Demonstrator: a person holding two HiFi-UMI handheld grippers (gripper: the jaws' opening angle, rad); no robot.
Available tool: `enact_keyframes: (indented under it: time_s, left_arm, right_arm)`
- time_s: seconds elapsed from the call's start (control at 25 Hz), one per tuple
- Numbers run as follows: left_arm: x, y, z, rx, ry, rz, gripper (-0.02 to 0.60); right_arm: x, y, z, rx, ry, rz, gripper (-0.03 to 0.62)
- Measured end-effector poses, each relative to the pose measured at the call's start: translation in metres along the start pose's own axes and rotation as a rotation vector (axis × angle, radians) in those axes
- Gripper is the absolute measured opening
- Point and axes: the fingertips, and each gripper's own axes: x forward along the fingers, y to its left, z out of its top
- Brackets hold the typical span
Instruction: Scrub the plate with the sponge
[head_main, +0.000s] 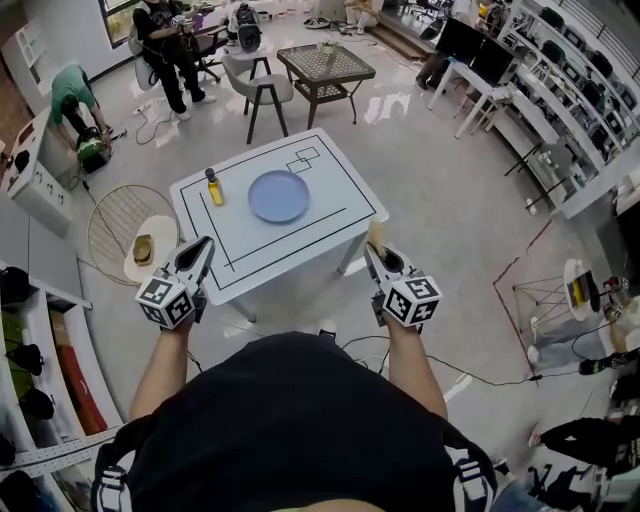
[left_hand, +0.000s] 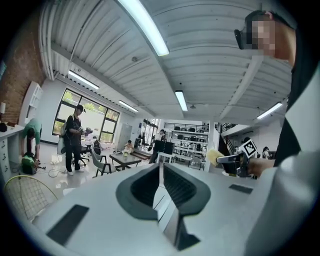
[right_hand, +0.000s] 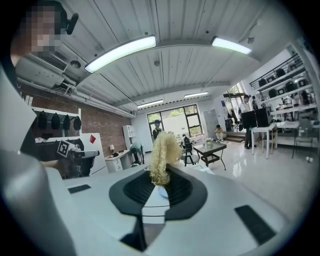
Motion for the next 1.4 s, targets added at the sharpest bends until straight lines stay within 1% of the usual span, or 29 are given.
enact_keyframes:
  time_s: [0.2, 0.64, 1.0, 1.4]
  left_arm:
    - [0.036, 0.007, -0.004, -0.014, 0.023, 0.023, 0.029]
    - [0.115, 0.012, -0.01, -0.026, 0.048, 0.068, 0.026]
    - [0.157, 0.012, -0.01, -0.026, 0.055, 0.135, 0.026]
    - [0.189, 0.004, -0.017, -0.046, 0.061, 0.206, 0.022]
  right_arm:
    - [0.026, -0.033, 0.001, 0.013, 0.035, 0.026, 0.044]
    - [0.082, -0.104, 0.014, 0.007, 0.094, 0.096, 0.044]
    - [0.119, -0.149, 0.02, 0.006, 0.12, 0.167, 0.044]
    - [0.149, -0.182, 0.019, -0.005, 0.162, 0.259, 0.044]
